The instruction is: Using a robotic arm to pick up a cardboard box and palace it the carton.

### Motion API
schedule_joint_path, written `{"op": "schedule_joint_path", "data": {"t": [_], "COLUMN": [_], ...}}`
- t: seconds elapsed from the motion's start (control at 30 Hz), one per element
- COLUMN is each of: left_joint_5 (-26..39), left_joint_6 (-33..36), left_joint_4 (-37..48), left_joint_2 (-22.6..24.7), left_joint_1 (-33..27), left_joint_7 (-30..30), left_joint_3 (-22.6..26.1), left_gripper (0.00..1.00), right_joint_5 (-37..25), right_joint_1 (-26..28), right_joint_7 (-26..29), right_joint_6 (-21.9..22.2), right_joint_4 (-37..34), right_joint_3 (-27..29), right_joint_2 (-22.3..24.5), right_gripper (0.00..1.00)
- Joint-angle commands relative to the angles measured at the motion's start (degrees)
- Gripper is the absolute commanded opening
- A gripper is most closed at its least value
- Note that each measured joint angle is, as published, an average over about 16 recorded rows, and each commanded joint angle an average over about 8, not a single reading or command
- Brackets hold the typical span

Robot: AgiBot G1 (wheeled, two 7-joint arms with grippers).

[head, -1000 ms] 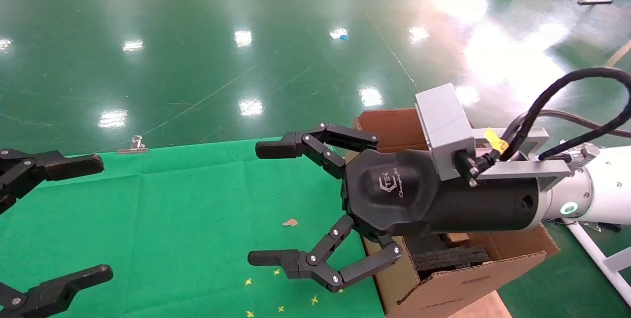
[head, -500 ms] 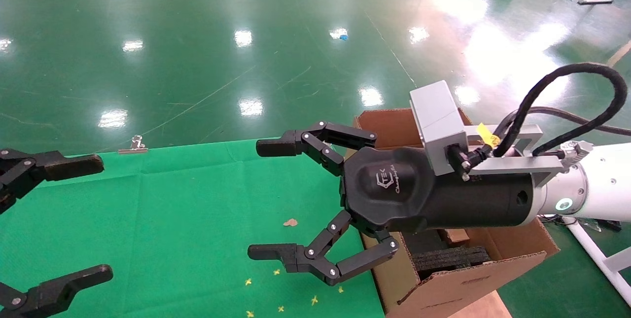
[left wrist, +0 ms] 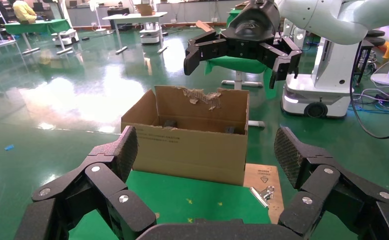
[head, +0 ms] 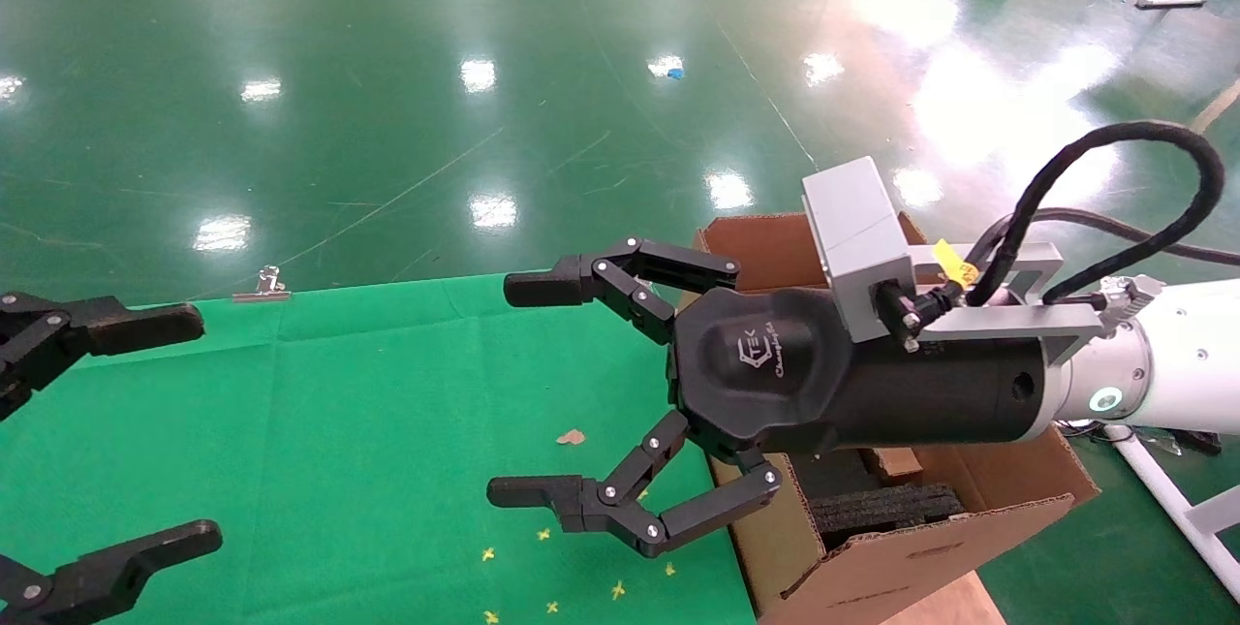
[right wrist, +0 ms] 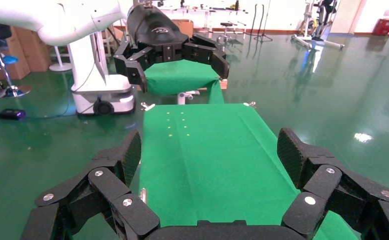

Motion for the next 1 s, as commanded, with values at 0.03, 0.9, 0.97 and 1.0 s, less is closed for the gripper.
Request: {"op": "schedule_joint_path", "data": {"t": [0.03, 0.9, 0.97, 1.0], "left_joint_5": [0.0, 0.02, 0.02, 0.02], "left_joint_6": [0.0, 0.0, 0.0, 0.0], "left_joint_4": [0.0, 0.0, 0.0, 0.0], "left_joint_2": [0.0, 0.0, 0.0, 0.0], "left_joint_1": [0.0, 0.0, 0.0, 0.0], "left_joint_7": [0.0, 0.0, 0.0, 0.0], "left_joint_3": [0.0, 0.0, 0.0, 0.0], "left_gripper": [1.0, 1.0, 1.0, 1.0], "right_joint_5": [-0.01, -0.07, -0.07, -0.07], "right_joint_1": [0.03, 0.13, 0.13, 0.14], "right_joint_7": [0.01, 0.05, 0.05, 0.05], "right_joint_6": [0.01, 0.03, 0.03, 0.03], "right_joint_4": [-0.03, -0.13, -0.13, -0.13], "right_joint_3": [-0.03, -0.16, -0.16, -0.16], "right_joint_2": [-0.01, -0.03, -0.03, -0.03], "right_gripper": [1.0, 1.0, 1.0, 1.0]}}
